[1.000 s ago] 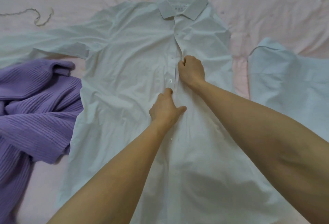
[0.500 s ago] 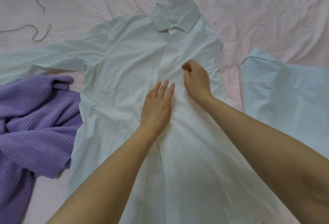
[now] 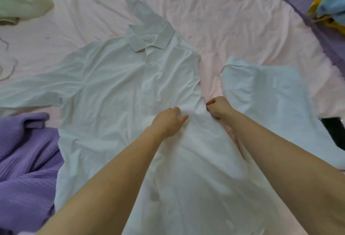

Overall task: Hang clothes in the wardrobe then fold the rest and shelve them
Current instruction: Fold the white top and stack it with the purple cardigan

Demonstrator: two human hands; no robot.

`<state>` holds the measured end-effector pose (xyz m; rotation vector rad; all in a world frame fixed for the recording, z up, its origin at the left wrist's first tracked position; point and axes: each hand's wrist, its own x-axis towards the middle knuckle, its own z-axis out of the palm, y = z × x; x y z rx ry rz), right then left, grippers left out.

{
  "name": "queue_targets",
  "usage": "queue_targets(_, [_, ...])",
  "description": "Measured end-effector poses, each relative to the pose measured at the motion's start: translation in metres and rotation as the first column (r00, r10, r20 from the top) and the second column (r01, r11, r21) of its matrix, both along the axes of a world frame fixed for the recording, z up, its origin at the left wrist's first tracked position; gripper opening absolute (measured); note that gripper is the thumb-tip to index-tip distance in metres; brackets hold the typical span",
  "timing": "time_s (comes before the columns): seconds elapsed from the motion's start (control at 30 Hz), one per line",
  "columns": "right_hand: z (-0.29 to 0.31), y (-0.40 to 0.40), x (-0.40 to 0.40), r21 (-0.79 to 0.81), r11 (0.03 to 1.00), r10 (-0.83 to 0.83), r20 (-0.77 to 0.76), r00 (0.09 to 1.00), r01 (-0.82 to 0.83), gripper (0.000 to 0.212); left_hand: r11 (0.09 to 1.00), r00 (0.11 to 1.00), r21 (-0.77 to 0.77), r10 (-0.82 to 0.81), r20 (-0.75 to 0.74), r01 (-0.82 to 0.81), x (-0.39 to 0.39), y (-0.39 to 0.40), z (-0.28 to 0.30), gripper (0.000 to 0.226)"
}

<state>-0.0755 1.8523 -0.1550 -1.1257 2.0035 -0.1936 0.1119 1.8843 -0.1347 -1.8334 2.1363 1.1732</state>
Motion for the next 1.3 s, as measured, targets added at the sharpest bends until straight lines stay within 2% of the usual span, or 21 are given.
queue_targets(0.07, [0.013,0.006,0.005,0.017,0.995,-0.101,0.302,0.948,0.100,0.028,0.972,0.966,0.142,0.208,-0.153,-0.187,-0.004,-0.005,0.010,0.059])
queue_targets(0.13, [0.031,0.017,0.016,-0.053,0.998,0.043,0.531,0.846,-0.017,0.045,0.859,0.803,0.333,0.494,-0.333,-0.390,-0.008,-0.017,0.019,0.070])
queue_targets(0.17, [0.038,0.021,0.022,-0.084,0.988,0.153,0.582,0.799,-0.128,0.055,0.796,0.710,0.395,0.596,-0.376,-0.459,-0.010,-0.025,0.020,0.071])
queue_targets(0.23, [0.046,0.027,0.039,-0.065,0.926,0.340,0.574,0.745,-0.372,0.064,0.705,0.595,0.381,0.710,-0.378,-0.598,-0.006,-0.037,0.012,0.066])
queue_targets(0.3, [0.042,0.028,0.048,-0.021,0.869,0.413,0.580,0.702,-0.494,0.066,0.650,0.582,0.295,0.759,-0.292,-0.700,0.001,-0.046,-0.003,0.048])
queue_targets(0.33, [0.039,0.027,0.050,-0.030,0.892,0.383,0.581,0.718,-0.452,0.062,0.622,0.575,0.271,0.783,-0.239,-0.735,0.005,-0.048,-0.010,0.039])
queue_targets(0.4, [0.030,0.015,0.047,-0.134,0.968,0.250,0.466,0.849,-0.212,0.049,0.580,0.557,0.262,0.814,-0.164,-0.771,0.012,-0.050,-0.019,0.035])
queue_targets(0.43, [0.025,0.008,0.044,-0.205,0.972,0.178,0.344,0.922,-0.111,0.044,0.577,0.560,0.257,0.816,-0.143,-0.775,0.014,-0.051,-0.023,0.035])
queue_targets(0.5, [0.011,-0.008,0.038,-0.243,0.970,0.058,0.137,0.989,-0.023,0.041,0.590,0.573,0.234,0.807,-0.144,-0.772,0.014,-0.051,-0.028,0.036])
queue_targets(0.57, [-0.002,-0.023,0.038,-0.163,0.987,0.021,0.129,0.991,0.001,0.056,0.612,0.586,0.221,0.791,-0.176,-0.760,0.010,-0.049,-0.030,0.036])
queue_targets(0.67, [-0.012,-0.049,0.044,-0.196,0.977,-0.029,0.292,0.956,0.089,0.081,0.631,0.595,0.212,0.775,-0.213,-0.746,0.007,-0.049,-0.033,0.036])
queue_targets(0.7, [-0.013,-0.057,0.046,-0.236,0.969,-0.007,0.288,0.958,0.078,0.083,0.636,0.598,0.215,0.771,-0.220,-0.741,0.007,-0.049,-0.033,0.036])
queue_targets(0.77, [-0.014,-0.073,0.048,-0.293,0.954,0.123,0.174,0.977,-0.068,0.074,0.648,0.610,0.215,0.761,-0.221,-0.730,0.008,-0.049,-0.032,0.036])
queue_targets(0.87, [-0.013,-0.091,0.054,-0.326,0.906,0.258,-0.080,0.963,-0.270,0.034,0.686,0.653,0.200,0.728,-0.210,-0.700,0.009,-0.052,-0.027,0.037])
queue_targets(0.9, [-0.011,-0.096,0.055,-0.351,0.887,0.272,-0.130,0.954,-0.301,0.029,0.696,0.664,0.193,0.717,-0.212,-0.691,0.008,-0.054,-0.025,0.037])
queue_targets(1.0, [0.001,-0.104,0.052,-0.479,0.813,0.322,-0.103,0.941,-0.331,0.029,0.742,0.704,0.186,0.671,-0.235,-0.645,0.004,-0.057,-0.017,0.041])
queue_targets(1.1, [0.031,-0.112,0.040,-0.589,0.766,0.295,-0.032,0.955,-0.256,0.013,0.807,0.776,0.191,0.590,-0.222,-0.559,-0.003,-0.061,-0.007,0.048])
queue_targets(1.17, [0.055,-0.126,0.026,-0.627,0.716,0.289,-0.135,0.948,-0.308,0.014,0.850,0.828,0.182,0.525,-0.197,-0.495,-0.011,-0.065,0.000,0.054])
queue_targets(1.23, [0.077,-0.142,0.015,-0.600,0.639,0.308,-0.373,0.875,-0.481,0.020,0.900,0.888,0.146,0.430,-0.160,-0.410,-0.020,-0.070,0.005,0.054])
queue_targets(1.3, [0.094,-0.155,0.009,-0.477,0.524,0.347,-0.638,0.688,-0.706,0.024,0.933,0.930,0.123,0.353,-0.106,-0.340,-0.026,-0.075,0.009,0.053])
